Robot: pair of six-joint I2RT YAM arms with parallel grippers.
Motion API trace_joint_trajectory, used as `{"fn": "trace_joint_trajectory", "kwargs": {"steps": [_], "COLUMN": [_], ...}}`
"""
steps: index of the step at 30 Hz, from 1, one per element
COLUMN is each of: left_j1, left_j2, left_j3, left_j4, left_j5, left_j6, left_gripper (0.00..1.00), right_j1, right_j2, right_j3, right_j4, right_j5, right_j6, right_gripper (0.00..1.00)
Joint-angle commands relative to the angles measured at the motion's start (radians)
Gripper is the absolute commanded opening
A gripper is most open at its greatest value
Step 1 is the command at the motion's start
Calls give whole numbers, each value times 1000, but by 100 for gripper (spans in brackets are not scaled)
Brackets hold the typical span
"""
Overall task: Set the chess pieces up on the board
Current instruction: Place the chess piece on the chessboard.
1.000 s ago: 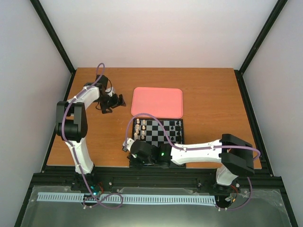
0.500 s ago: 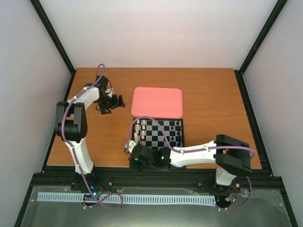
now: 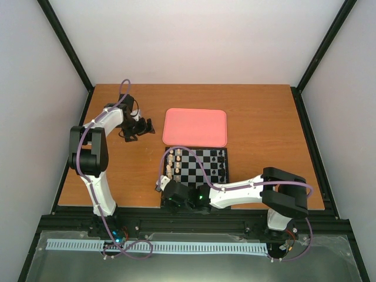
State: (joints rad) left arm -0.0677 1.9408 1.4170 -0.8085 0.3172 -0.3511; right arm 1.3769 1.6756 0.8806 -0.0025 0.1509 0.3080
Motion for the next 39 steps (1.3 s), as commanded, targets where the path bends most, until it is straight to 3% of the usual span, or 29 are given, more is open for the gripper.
{"fn": "trace_joint_trajectory", "kwargs": {"steps": [1, 15, 19, 39], "left_j1": [-2, -2, -3, -3], "left_j2": [-24, -19, -22, -35], "left_j3": [7, 5, 7, -1], "left_j4": [4, 6, 3, -3], "left_j5": [-7, -6, -7, -16], "left_j6": [23, 25, 26, 29], "left_gripper": [100, 100, 100, 100], "right_j1": [11, 11, 11, 14], "right_j2": [9, 33, 27, -58], "right_j3": [-14, -12, -14, -54], "right_j4": [40, 23, 16, 11], "right_j5": [28, 41, 57, 49], "right_j6": [14, 37, 46, 28], "right_gripper": [3, 5, 14, 31]}}
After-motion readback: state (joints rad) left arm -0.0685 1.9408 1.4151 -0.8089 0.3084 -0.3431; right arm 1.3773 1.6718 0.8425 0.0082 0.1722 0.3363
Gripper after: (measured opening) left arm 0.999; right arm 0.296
